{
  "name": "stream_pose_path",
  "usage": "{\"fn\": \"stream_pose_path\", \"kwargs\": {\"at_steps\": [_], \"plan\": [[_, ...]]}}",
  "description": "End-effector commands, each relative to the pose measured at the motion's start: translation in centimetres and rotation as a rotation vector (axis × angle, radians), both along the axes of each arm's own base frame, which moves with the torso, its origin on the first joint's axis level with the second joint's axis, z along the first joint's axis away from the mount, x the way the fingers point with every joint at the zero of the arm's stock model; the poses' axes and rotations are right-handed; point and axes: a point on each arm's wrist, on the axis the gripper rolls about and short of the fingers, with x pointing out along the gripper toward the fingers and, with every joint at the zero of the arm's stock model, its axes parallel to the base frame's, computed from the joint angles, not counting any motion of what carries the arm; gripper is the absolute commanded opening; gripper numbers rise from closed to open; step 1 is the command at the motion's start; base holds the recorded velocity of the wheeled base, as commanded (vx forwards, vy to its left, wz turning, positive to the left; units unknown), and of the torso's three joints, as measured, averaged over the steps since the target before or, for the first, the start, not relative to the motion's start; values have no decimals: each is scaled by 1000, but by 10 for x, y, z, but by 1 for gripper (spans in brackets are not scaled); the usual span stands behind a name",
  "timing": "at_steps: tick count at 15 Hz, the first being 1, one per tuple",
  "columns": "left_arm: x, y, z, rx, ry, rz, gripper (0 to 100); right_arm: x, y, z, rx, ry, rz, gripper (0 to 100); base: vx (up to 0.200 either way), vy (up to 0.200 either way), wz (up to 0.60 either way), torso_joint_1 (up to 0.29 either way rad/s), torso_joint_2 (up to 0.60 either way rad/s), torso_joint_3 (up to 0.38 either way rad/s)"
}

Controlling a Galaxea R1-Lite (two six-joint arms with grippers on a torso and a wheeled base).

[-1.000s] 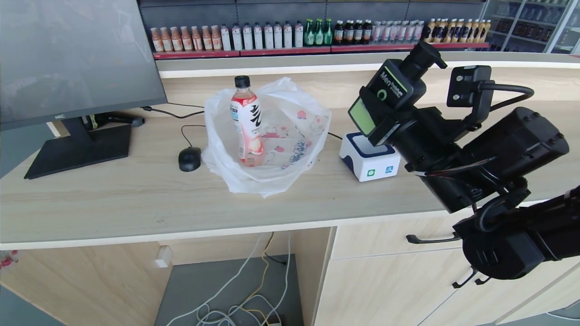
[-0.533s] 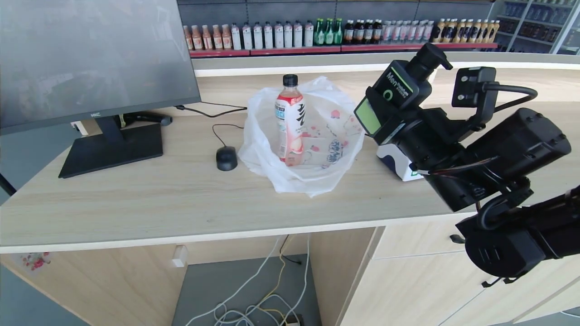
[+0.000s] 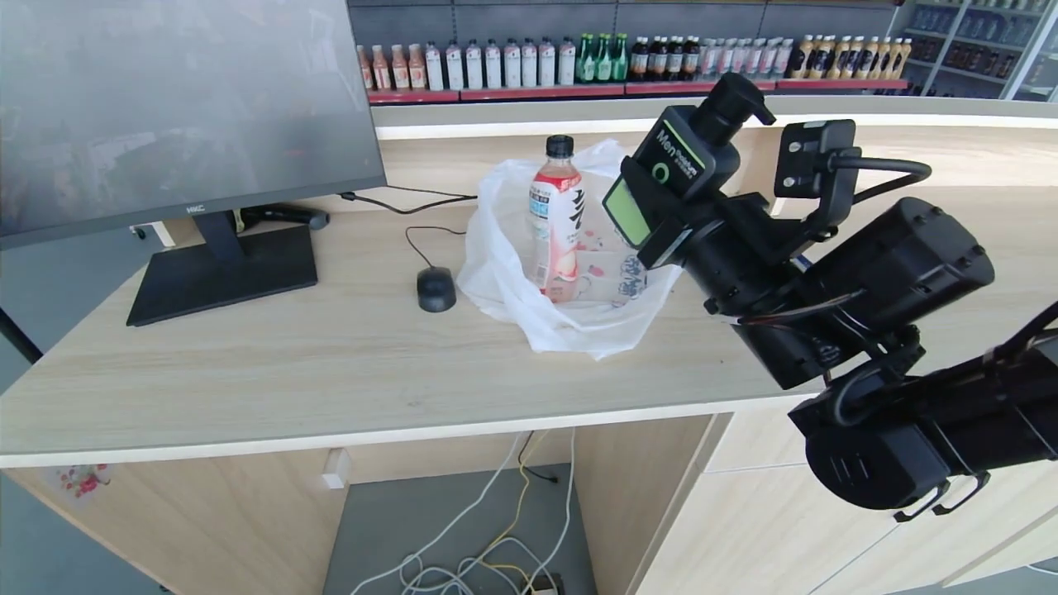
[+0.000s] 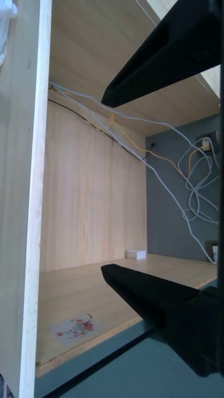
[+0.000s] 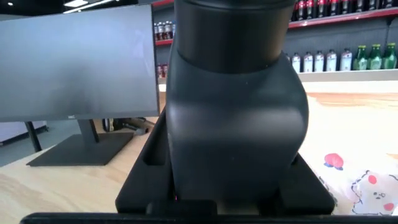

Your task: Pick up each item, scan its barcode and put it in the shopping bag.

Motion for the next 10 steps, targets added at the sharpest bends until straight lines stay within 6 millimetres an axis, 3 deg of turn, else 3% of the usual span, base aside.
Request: {"fn": "stream_pose_path", "kwargs": {"at_steps": [1,4,8,10], "plan": [[0,0,0,0,0,1,100,16,10,-14,-10,24,18,0,0,0,0,0,0,0],[0,0,0,0,0,-1,100,33,2,-15,-40,85,-23,0,0,0,0,0,0,0],[0,0,0,0,0,1,100,54,-11,14,-92,170,-104,0,0,0,0,0,0,0],[0,0,0,0,0,1,100,68,-24,20,-114,214,-169,0,0,0,0,0,0,0]]}}
